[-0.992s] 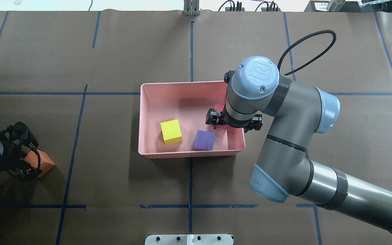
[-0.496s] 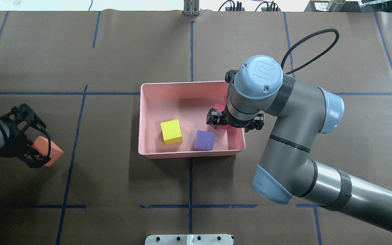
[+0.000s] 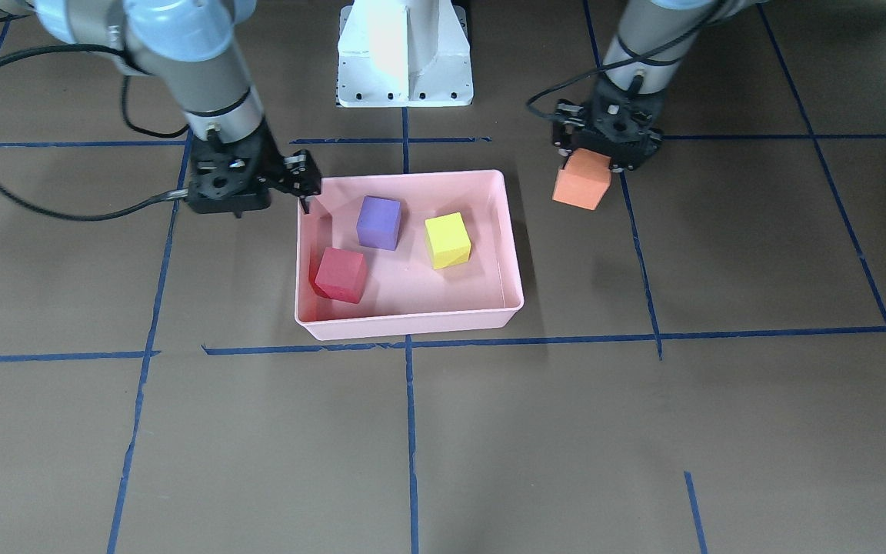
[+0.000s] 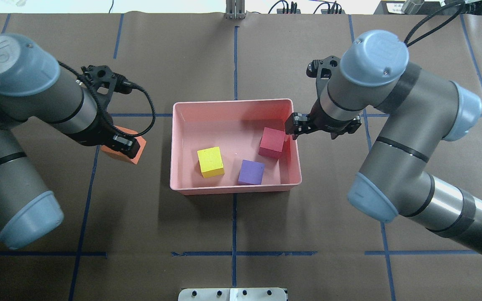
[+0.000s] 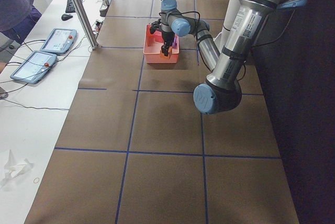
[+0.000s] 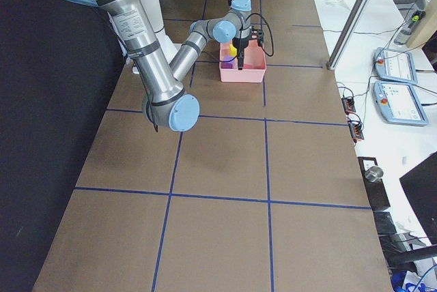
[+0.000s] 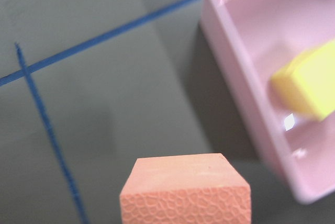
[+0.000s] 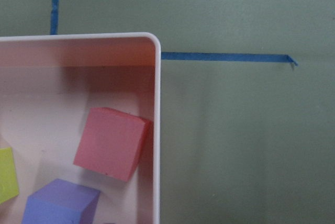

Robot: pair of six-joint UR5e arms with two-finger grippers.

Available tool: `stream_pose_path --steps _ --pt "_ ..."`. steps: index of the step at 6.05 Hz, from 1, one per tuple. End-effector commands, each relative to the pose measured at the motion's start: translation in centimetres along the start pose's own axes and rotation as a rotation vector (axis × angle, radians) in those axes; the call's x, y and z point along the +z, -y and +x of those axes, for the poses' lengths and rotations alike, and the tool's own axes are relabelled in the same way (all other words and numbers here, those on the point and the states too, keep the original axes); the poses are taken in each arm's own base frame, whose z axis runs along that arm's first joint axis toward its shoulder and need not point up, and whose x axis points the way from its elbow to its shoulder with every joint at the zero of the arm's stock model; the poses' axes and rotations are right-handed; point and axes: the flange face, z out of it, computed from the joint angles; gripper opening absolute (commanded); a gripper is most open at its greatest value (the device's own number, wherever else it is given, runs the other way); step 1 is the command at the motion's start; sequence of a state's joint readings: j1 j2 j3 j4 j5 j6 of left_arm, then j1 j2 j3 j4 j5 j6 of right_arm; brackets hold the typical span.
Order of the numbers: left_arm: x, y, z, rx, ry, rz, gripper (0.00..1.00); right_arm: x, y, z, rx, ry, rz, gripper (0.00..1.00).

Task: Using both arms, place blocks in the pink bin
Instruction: 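Carry the orange cube into the bin and release it while the right arm withdraws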

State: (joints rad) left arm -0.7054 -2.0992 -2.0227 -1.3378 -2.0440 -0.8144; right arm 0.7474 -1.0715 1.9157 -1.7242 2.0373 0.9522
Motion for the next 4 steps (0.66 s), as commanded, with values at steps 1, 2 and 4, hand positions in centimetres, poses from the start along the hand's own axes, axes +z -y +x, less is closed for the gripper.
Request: stream_pose_path --steps 1,2,4 --pt "-0.2 6.2 9.3 -0.206 -0.029 0.004 0.29 -1.7 3.1 10.1 -0.121 -0.016 -0.021 1.00" --pt "0.4 9.1 14.5 -0.213 -0.037 -0.008 0.70 -2.4 3.6 14.1 -0.160 -0.028 -0.025 1.00" --pt "0.7 9.3 14.0 -0.143 -0.040 0.002 1.00 -3.9 3.4 21.4 -0.210 -0.017 -0.043 1.00"
